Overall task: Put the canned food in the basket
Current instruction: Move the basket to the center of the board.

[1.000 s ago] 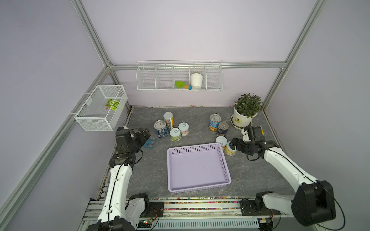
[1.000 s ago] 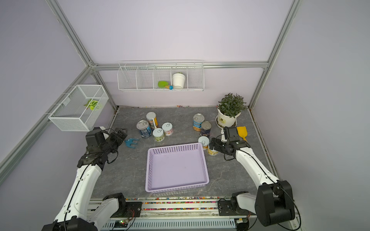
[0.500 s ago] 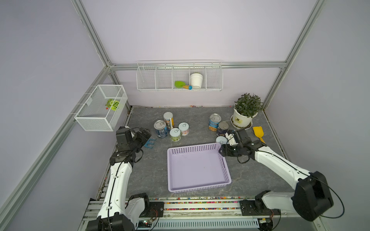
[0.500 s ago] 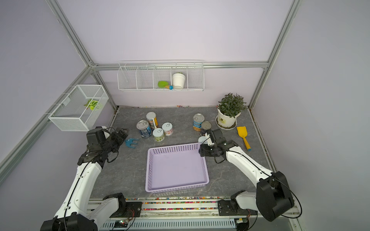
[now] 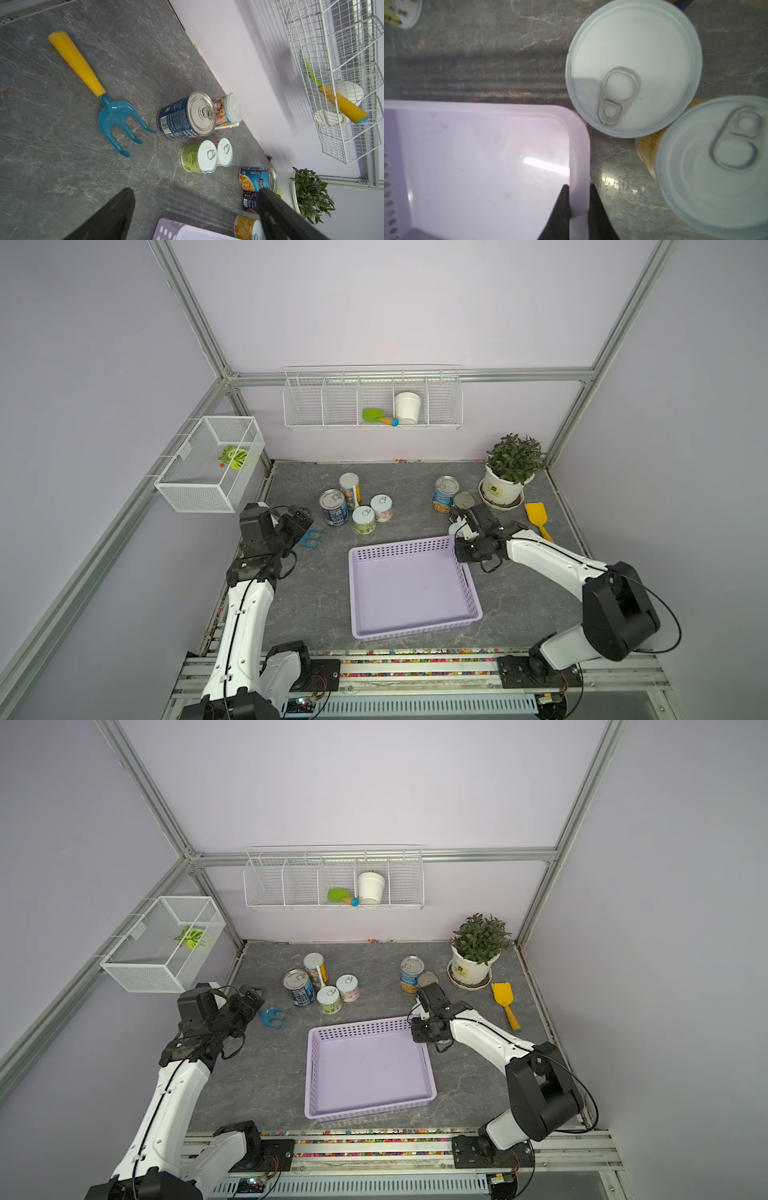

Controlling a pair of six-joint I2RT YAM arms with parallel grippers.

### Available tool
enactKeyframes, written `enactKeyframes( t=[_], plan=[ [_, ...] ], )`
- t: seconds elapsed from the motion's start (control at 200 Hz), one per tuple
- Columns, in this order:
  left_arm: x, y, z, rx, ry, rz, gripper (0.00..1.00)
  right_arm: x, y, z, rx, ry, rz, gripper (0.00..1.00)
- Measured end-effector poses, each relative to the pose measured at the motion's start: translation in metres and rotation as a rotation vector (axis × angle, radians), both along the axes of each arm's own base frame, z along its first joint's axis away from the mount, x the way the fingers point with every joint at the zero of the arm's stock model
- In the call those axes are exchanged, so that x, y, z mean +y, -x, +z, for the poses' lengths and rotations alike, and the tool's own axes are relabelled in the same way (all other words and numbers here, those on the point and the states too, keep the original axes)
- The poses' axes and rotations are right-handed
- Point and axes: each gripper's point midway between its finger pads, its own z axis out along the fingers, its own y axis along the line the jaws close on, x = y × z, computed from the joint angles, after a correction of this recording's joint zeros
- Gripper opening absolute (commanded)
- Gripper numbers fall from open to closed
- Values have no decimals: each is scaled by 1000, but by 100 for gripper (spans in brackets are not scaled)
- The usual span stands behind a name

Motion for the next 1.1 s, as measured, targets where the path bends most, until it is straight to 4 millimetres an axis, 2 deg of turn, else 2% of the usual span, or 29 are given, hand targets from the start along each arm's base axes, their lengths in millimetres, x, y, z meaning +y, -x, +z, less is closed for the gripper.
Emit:
enactKeyframes(
  t=[0.125, 0.565, 0.63, 0.735, 0.865, 0.935, 1.1],
  plan=[
    [1, 0, 0, 0, -2, 3, 96, 4, -7, 0, 4, -4, -20, 0],
    [0, 2, 0, 1, -2, 3, 96, 2, -25, 1, -14, 30, -125, 0],
    [0, 2, 0, 2, -2, 3, 96, 4, -30, 1, -18, 34, -125, 13],
    [0, 2, -1, 7, -1, 3, 96, 4, -36, 1, -28, 51, -125, 45],
    [0, 3, -1, 9, -1, 3, 96, -3, -34, 5, -43, 88, -118, 66],
    [0, 3, -1, 9, 0, 3, 96, -8, -32, 19, -81, 93, -119, 72],
    [0, 3, -1, 9, 0, 3, 96, -32, -25, 78, -264, 85, -159, 86]
  ],
)
